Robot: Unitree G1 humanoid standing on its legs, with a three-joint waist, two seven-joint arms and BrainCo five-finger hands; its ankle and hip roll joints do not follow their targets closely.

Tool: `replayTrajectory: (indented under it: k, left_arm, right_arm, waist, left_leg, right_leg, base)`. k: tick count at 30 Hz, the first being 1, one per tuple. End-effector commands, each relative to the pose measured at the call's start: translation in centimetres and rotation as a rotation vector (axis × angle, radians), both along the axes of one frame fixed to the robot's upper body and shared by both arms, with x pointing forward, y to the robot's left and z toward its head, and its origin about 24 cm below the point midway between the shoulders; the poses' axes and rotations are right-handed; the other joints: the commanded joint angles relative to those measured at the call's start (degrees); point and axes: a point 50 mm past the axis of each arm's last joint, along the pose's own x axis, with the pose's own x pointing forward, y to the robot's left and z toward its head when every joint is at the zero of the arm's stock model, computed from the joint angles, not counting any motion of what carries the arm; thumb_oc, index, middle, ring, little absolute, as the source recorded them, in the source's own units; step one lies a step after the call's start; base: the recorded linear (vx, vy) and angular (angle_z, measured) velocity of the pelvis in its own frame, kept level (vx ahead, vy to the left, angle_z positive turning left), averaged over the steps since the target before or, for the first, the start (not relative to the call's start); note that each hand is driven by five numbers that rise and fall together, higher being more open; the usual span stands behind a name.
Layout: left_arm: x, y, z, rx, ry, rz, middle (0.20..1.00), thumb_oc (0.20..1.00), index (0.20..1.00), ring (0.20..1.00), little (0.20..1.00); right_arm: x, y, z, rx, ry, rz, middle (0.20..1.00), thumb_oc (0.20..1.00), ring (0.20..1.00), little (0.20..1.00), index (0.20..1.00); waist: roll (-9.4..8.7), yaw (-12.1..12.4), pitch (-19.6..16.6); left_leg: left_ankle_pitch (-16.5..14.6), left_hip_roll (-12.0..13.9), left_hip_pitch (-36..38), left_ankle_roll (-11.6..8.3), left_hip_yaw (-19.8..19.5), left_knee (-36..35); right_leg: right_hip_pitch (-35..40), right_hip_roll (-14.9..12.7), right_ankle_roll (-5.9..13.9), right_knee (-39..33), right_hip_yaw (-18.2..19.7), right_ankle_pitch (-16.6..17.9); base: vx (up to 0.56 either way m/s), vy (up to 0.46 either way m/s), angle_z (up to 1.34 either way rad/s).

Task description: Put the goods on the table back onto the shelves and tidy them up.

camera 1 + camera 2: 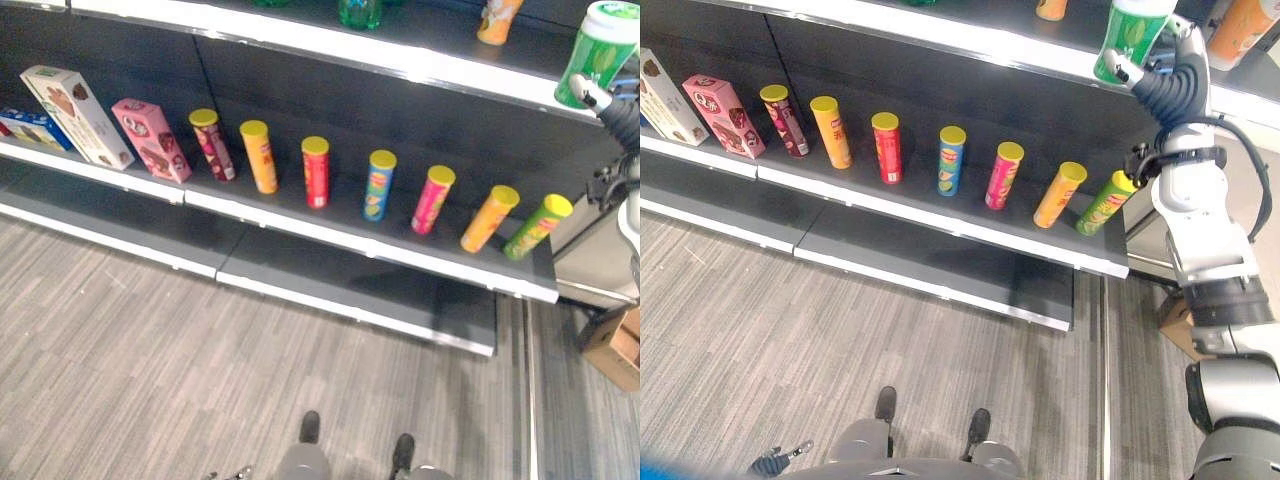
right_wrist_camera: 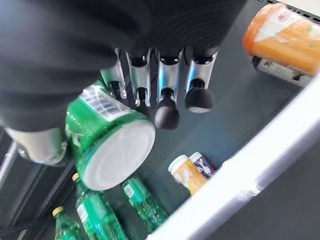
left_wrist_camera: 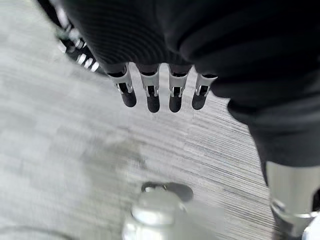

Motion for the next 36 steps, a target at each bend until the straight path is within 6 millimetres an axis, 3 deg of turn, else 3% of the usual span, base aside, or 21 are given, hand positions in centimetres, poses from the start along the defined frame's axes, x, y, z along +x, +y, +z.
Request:
replayTrajectory:
  k: [1,10,17,26,36]
  left_arm:
    - [0.4,1.8,0.7,0.048,0.001,-0.016,1.0,1.0,1.0,1.0,1.0]
    - [0.3,2.6,0.8,0.062,0.032,-0.014,1.0,1.0,1.0,1.0,1.0]
    - [0.2,2.5,0.7,0.067,0.048,-0.019,1.0,1.0,1.0,1.0,1.0]
    - [0.5,1.9,0.5,0.081,0.053,-0.061,1.0,1.0,1.0,1.0,1.0]
    - [0.4,1.5,0.3,0.081,0.064,-0.076,1.0,1.0,1.0,1.0,1.0]
  right_arm:
    - [0.6,0.8,2.6,0.0,-0.052,0.027,0.2,0.2,0.2,0.2,0.2]
    - [3.6,-1.1,3.0,0.069,0.056,-0.119,0.2,0.2,0.2,0.2,0.2]
    - [4.4,-2.9,2.3,0.125,0.111,-0.224,0.2,0.2,0.2,0.2,0.2]
    - [4.7,-4.7,1.1,0.134,0.161,-0.355,0.2,0.2,0.2,0.2,0.2]
    - [5.0,-4.4,0.3,0.127,0.181,-0.367,0.2,0.2,0.2,0.2,0.2]
  waist:
    - [-0.5,1.7,-3.4]
    - [-0.68,3.9,-4.6]
    - [-0.42,4.5,-5.1]
    - [-0.25,4.1,-5.3]
    - [-0.22,3.9,-5.6]
  left_leg:
    - [-4.3,-0.4,1.1,-1.5,1.9,0.4]
    - [-3.1,1.3,1.1,-3.64,0.2,-0.4]
    - [-2.6,1.9,1.6,-4.27,-0.2,-0.9]
    - [-2.7,2.8,3.1,-4.56,0.7,-1.7]
    - [-2.9,3.2,4.1,-4.65,1.4,-2.2]
  right_leg:
    - [-1.0,-3.4,3.09,2.0,0.6,-2.6]
    - [1.6,-2.5,2.05,1.8,-4.6,-4.8]
    - [2.7,-1.9,1.52,2.0,-6.5,-5.9]
    - [3.2,-1.0,1.07,1.5,-6.4,-6.5]
    - [3.6,-0.5,0.89,1.0,-6.2,-6.7]
  base:
    - [0.06,-0.117,0.32]
    - [0.05,-0.107,0.27]
    - [0.05,-0.059,0.16]
    - [0.03,-0.034,0.0]
    - [0.01,-0.01,-0.01]
